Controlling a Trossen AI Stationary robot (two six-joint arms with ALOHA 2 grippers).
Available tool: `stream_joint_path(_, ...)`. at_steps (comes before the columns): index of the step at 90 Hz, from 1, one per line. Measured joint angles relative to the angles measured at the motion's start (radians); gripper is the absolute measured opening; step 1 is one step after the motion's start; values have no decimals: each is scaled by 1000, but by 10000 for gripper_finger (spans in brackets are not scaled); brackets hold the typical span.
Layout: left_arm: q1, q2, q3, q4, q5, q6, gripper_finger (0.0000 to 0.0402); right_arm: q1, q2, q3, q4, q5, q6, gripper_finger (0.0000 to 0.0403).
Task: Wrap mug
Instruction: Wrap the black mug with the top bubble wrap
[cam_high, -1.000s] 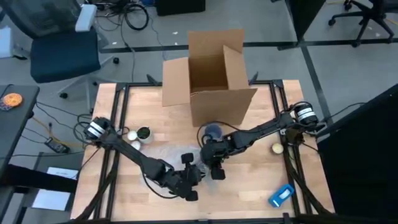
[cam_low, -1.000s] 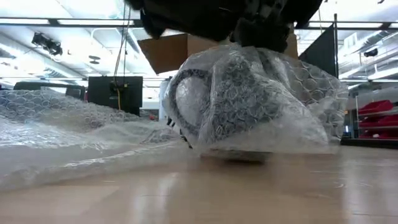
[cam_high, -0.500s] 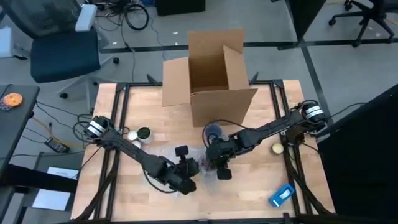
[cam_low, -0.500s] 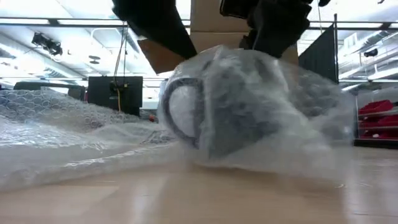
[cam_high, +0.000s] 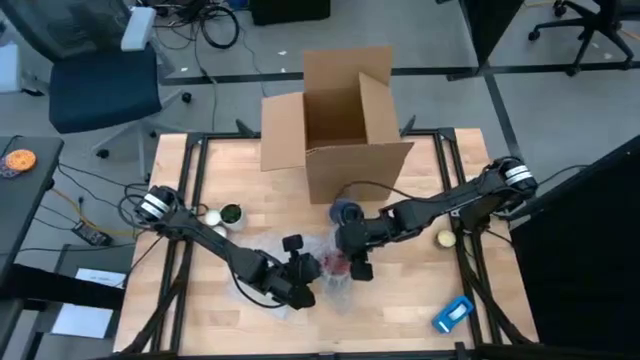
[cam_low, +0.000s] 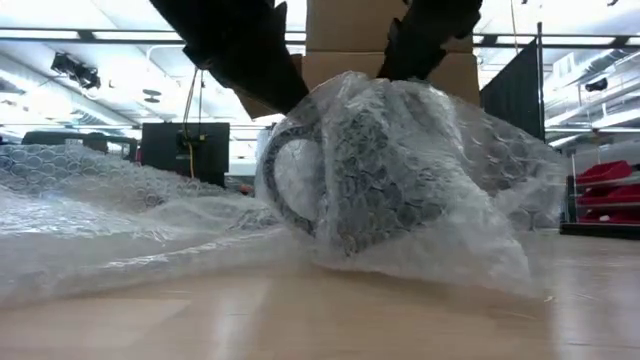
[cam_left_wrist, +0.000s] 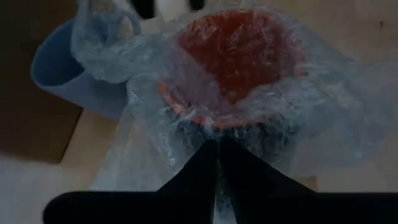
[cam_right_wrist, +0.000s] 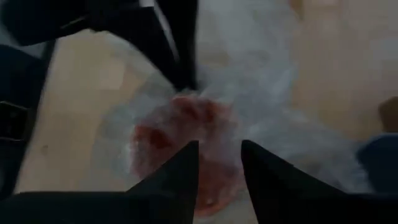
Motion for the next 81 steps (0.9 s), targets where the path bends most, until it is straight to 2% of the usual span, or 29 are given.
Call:
stream_joint_path(18,0,1,0,0,2,-1,15,-2,97,3,35,0,-2,98)
stream_joint_path(34,0,1,0,13,1,-4,15,21,173,0,67,-65,0,98)
stream_joint_path(81,13,1,1,25,3,-2,15,38,162,1,73,-107,-4,98)
